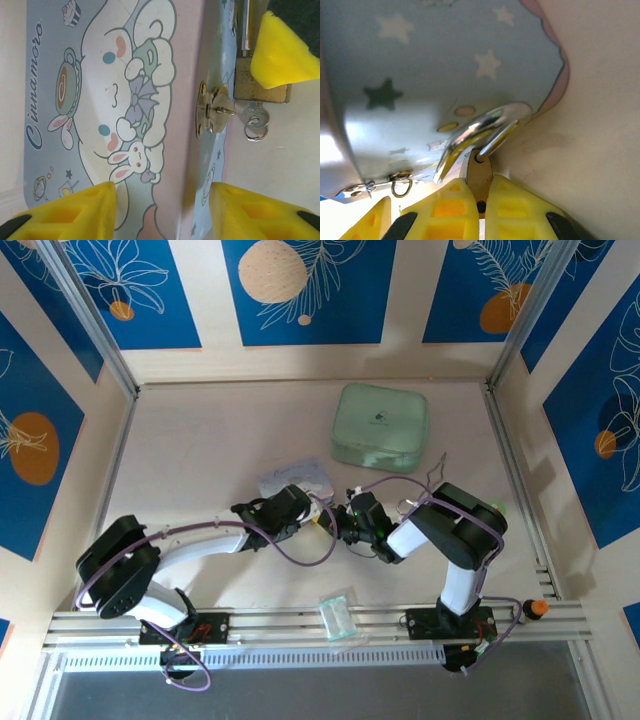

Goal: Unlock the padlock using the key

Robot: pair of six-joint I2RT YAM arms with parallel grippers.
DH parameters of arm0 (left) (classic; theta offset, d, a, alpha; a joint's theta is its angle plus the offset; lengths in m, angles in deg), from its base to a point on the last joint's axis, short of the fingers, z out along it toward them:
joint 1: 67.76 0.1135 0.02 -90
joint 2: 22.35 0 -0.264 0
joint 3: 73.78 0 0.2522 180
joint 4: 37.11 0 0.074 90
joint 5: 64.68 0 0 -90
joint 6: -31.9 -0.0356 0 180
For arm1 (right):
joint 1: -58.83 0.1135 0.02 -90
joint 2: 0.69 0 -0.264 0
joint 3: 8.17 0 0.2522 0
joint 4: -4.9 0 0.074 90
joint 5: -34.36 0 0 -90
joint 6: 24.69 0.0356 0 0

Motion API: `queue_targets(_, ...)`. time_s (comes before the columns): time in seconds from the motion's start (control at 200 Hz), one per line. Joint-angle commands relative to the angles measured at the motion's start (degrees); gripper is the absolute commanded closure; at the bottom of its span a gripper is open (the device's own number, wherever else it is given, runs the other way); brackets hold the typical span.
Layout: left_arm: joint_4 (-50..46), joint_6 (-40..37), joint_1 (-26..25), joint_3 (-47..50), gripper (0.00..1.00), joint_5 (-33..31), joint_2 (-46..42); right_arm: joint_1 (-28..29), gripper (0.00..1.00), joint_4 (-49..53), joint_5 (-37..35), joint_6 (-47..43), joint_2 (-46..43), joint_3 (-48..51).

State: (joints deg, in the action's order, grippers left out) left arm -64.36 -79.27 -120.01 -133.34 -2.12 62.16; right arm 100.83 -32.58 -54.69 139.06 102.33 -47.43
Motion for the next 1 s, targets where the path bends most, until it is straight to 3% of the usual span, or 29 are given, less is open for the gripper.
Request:
queue_targets(0.0, -7.0, 1.9, 0.2, 0.9, 0.38, -1.3, 1.7, -1.1, 1.00, 20.3, 5.5, -3.6, 0.0, 1.0)
queue_targets(0.095, -6.0, 4.7, 0.1, 0.2, 0.25, -4.7, 1.8, -2.7, 1.00, 27.3, 8.2, -6.7, -1.7, 0.4)
queue_targets(0.28, -1.6, 12.9, -2.0, -1.0, 0.14, -11.3, 2.1, -6.0, 1.00, 41.6, 14.4, -15.2, -3.4, -2.7)
queue_targets(0.475, -1.1, 21.9, -4.1, -3.4, 0.09, -13.7, 1.7, -10.3, 1.00, 60.9, 18.6, -26.9, -4.8, -7.9)
queue_targets(0.59, -3.5, 25.7, -5.0, -5.1, 0.07, -16.0, 1.8, -12.9, 1.00, 72.2, 17.7, -34.2, -5.3, -10.9)
queue_targets(0.65, -4.4, 27.6, -5.4, -5.4, 0.01, -17.6, 1.6, -14.0, 1.00, 76.1, 17.6, -37.2, -5.8, -12.0)
queue_targets(0.745, -4.2, 29.4, -5.4, -4.4, 0.01, -15.9, -0.1, -15.4, 0.99, 80.6, 19.5, -39.6, -6.2, -13.3)
queue_targets(0.88, -2.7, 31.5, -5.4, -1.9, 0.00, -13.8, -3.5, -16.3, 0.98, 89.3, 14.3, -43.2, -6.8, -15.9)
queue_targets(0.996, -2.3, 32.2, -5.4, -0.7, 0.00, -12.9, -5.4, -18.1, 0.93, 90.4, 15.8, -43.7, -6.9, -16.1)
